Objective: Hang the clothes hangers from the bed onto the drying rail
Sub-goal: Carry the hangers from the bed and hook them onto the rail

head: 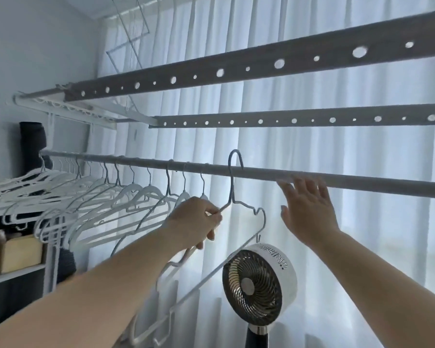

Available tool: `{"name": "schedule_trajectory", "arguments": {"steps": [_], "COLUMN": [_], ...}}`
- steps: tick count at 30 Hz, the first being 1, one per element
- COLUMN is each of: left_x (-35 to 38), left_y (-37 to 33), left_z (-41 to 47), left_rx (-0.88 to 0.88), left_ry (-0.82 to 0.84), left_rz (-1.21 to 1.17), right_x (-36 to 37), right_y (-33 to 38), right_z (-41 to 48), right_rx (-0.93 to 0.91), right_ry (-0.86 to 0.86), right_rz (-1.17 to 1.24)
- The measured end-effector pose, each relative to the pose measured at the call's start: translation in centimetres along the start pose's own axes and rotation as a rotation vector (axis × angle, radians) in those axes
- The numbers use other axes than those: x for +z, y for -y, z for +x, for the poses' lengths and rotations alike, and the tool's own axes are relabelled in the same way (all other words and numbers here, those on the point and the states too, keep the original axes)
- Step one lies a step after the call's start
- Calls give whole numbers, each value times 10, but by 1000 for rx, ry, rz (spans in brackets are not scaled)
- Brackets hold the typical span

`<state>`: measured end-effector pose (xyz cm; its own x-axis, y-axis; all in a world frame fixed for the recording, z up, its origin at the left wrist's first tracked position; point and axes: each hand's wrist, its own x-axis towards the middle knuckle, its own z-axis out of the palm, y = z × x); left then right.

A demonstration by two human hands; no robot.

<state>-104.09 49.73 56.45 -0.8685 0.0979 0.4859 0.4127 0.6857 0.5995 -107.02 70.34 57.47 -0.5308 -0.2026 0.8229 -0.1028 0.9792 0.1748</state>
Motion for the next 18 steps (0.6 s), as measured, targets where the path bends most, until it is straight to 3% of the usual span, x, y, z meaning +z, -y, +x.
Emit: {"name": "schedule_trajectory", "arguments": {"steps": [9, 18], "left_x": [22, 37], "left_y": [11, 19], "left_z": [47, 61], "left_rx": [-120, -181], "left_ry": [-103, -64], "left_rz": [-33, 26], "right_x": [14, 30], "right_y": [-22, -26], "right_z": [25, 29], "right_rx": [-42, -104], "right_ry": [83, -29], "right_rz": [-40, -65]}}
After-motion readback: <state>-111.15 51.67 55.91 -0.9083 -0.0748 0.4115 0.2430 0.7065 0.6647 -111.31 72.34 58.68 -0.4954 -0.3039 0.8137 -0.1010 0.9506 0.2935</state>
